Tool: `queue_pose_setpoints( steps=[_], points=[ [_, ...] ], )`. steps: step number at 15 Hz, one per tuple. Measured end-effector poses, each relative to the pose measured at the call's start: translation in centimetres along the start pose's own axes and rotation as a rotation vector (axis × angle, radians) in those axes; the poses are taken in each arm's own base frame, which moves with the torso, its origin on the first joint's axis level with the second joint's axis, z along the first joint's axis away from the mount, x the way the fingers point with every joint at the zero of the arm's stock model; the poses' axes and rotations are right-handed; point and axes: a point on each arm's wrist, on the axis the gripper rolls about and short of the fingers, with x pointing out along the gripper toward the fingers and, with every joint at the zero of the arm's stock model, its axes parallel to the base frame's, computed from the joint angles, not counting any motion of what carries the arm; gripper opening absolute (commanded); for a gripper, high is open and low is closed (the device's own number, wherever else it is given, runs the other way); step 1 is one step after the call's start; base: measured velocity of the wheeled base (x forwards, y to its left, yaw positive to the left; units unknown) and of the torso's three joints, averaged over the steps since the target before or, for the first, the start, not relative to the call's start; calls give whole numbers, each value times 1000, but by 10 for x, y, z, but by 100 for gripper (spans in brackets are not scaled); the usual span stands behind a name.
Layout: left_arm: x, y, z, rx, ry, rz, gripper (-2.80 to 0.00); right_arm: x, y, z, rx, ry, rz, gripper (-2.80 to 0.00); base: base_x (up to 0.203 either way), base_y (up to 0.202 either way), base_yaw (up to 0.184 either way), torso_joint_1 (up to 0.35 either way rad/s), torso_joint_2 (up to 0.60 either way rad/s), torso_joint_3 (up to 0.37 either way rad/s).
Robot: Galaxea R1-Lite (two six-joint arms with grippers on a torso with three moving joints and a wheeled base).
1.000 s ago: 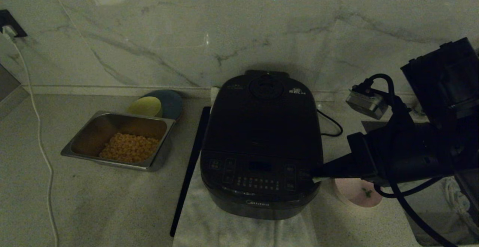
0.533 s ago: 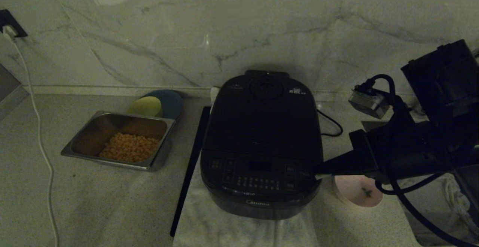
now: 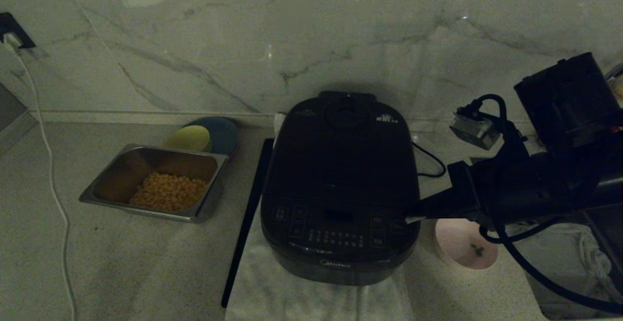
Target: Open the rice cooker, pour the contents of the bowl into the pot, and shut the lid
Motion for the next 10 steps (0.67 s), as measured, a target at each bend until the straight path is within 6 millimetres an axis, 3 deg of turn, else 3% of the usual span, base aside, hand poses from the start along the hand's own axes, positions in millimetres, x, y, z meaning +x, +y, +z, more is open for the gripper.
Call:
queue_pose_setpoints(
  steps=[10],
  points=[
    [0, 0, 0, 0, 0, 0, -280, 13, -6, 2, 14, 29, -18, -280, 0, 0, 0, 0, 0, 0]
  ],
)
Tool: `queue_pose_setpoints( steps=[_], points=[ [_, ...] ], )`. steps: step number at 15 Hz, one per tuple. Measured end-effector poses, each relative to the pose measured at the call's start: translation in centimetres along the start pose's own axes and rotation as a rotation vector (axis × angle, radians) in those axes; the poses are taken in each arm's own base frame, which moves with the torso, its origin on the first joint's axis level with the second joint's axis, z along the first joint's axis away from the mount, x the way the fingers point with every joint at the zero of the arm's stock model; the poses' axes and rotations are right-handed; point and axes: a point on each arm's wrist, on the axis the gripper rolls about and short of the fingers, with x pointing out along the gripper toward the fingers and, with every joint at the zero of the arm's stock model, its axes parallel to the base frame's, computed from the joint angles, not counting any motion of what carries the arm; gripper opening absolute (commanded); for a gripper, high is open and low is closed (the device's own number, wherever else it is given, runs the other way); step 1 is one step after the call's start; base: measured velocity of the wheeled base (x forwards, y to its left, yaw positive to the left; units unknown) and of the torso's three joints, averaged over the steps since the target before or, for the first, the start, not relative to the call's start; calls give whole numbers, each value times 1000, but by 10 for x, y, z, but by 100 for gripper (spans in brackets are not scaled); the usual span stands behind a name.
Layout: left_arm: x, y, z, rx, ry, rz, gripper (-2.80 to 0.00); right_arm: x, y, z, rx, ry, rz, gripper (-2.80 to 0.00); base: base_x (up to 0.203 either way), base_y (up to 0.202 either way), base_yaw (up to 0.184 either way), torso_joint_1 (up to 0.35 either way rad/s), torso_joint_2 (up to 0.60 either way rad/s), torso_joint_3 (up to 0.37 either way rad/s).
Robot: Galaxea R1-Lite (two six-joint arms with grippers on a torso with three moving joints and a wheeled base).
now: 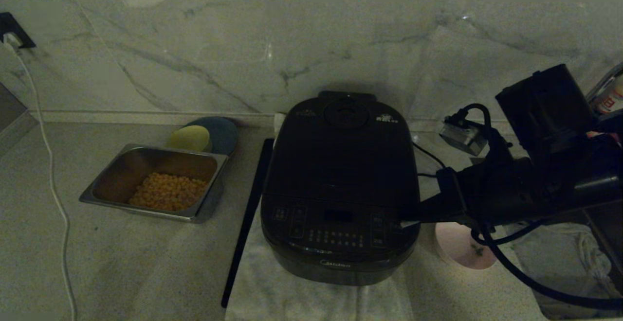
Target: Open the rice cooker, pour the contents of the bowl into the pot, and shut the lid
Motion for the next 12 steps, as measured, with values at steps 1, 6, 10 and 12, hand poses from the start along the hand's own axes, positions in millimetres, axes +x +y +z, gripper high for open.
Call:
queue_pose_setpoints(
  steps=[1, 6, 10, 12],
  points=[
    [0, 0, 0, 0, 0, 0, -280, 1, -1, 0, 2, 3, -2, -280, 0, 0, 0, 0, 0, 0],
    [0, 0, 0, 0, 0, 0, -280, 5, -2, -1, 4, 17, -4, -280, 0, 0, 0, 0, 0, 0],
    [0, 0, 0, 0, 0, 0, -280, 4, -1, -2, 2, 16, -3, -280, 0, 0, 0, 0, 0, 0],
    [0, 0, 0, 0, 0, 0, -280, 3, 0, -3, 1, 18, -2, -280, 0, 0, 0, 0, 0, 0]
  ],
)
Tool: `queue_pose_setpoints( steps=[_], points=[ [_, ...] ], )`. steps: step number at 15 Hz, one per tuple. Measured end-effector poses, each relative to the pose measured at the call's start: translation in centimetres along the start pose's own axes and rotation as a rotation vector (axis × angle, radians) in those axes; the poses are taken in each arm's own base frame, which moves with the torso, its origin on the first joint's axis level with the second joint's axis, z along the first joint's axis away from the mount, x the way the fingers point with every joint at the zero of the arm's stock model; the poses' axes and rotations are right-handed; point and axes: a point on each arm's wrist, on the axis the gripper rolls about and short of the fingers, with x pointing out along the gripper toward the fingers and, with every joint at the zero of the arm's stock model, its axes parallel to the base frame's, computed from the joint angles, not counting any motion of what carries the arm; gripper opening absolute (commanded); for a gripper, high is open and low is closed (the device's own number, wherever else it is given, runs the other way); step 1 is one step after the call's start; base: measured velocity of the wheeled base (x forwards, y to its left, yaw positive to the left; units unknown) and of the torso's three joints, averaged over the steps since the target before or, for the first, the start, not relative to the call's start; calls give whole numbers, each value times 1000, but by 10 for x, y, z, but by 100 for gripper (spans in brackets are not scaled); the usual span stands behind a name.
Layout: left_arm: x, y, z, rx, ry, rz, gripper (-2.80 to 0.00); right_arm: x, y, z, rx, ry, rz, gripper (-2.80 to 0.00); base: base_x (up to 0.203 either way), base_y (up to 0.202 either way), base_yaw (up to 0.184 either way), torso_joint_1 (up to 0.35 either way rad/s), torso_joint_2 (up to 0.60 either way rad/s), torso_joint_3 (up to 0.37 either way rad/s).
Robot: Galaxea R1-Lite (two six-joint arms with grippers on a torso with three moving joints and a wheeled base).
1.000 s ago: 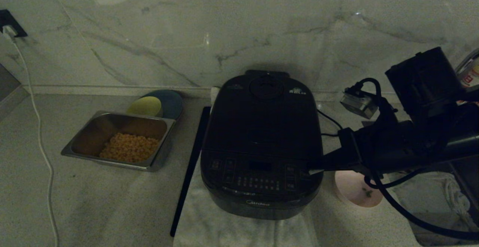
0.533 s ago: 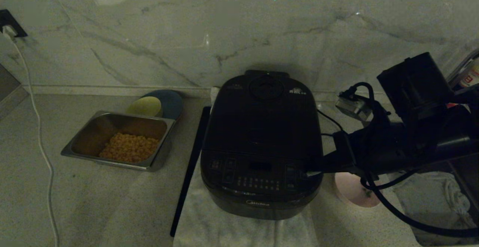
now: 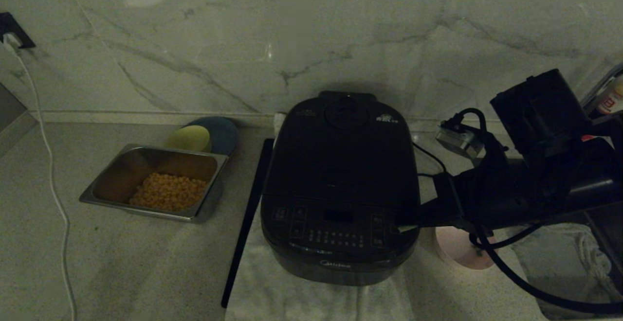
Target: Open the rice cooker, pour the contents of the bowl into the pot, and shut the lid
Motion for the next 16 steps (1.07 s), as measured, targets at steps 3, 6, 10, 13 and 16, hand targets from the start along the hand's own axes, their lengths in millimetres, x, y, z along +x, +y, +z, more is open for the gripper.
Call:
queue_pose_setpoints(
  steps=[3, 6, 10, 13, 16],
  points=[
    [0, 0, 0, 0, 0, 0, -280, -1, 1, -1, -1, 0, 2, -280, 0, 0, 0, 0, 0, 0],
    [0, 0, 0, 0, 0, 0, -280, -1, 0, -2, 0, 2, -1, -280, 0, 0, 0, 0, 0, 0],
    [0, 0, 0, 0, 0, 0, -280, -1, -2, -4, 3, 7, -5, -280, 0, 0, 0, 0, 0, 0],
    [0, 0, 0, 0, 0, 0, -280, -2, -1, -4, 3, 5, -5, -280, 0, 0, 0, 0, 0, 0],
    [0, 0, 0, 0, 0, 0, -280, -2, -1, -3, 1, 0, -2, -280, 0, 0, 0, 0, 0, 0]
  ],
)
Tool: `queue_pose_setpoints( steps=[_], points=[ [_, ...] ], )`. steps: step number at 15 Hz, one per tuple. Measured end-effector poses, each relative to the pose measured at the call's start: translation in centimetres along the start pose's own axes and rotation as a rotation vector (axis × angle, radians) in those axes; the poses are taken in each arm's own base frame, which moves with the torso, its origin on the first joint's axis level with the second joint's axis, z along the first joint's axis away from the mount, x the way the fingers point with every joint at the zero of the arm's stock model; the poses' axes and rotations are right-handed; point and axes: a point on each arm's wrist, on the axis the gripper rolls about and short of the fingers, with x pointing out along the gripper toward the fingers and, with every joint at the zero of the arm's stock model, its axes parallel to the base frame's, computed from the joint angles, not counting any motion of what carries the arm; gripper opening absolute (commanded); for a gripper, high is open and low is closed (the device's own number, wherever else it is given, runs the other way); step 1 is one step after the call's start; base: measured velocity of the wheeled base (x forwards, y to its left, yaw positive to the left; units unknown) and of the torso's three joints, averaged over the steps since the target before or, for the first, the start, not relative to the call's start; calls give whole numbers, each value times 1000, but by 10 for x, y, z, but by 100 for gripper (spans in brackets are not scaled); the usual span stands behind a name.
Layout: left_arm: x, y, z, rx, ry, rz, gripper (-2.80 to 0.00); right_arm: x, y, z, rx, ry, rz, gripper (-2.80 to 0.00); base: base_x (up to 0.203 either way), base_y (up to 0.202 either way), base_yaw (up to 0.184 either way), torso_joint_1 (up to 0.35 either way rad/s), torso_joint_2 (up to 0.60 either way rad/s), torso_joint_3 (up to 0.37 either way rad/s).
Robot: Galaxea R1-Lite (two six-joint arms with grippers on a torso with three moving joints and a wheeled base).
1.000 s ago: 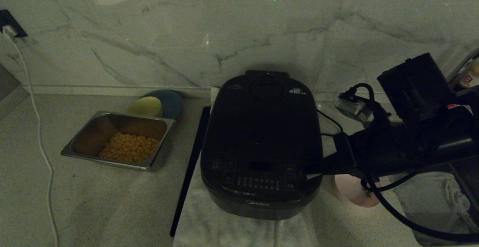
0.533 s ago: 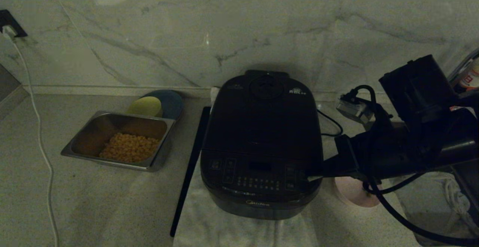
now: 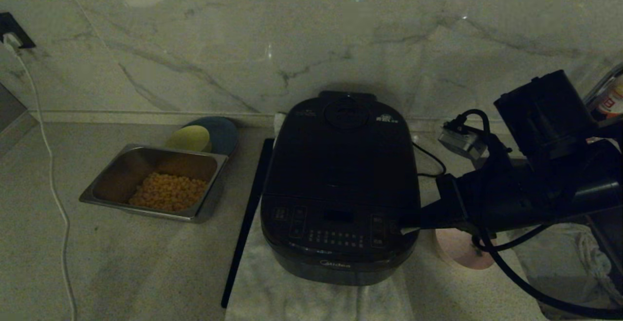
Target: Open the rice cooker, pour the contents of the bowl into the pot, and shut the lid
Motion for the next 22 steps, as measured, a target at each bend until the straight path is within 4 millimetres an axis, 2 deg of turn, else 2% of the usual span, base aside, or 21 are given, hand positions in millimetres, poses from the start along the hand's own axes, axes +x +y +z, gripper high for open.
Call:
queue_pose_setpoints(
  steps=[22],
  points=[
    [0, 0, 0, 0, 0, 0, -280, 18, -13, 1, 11, 3, -6, -280, 0, 0, 0, 0, 0, 0]
  ],
)
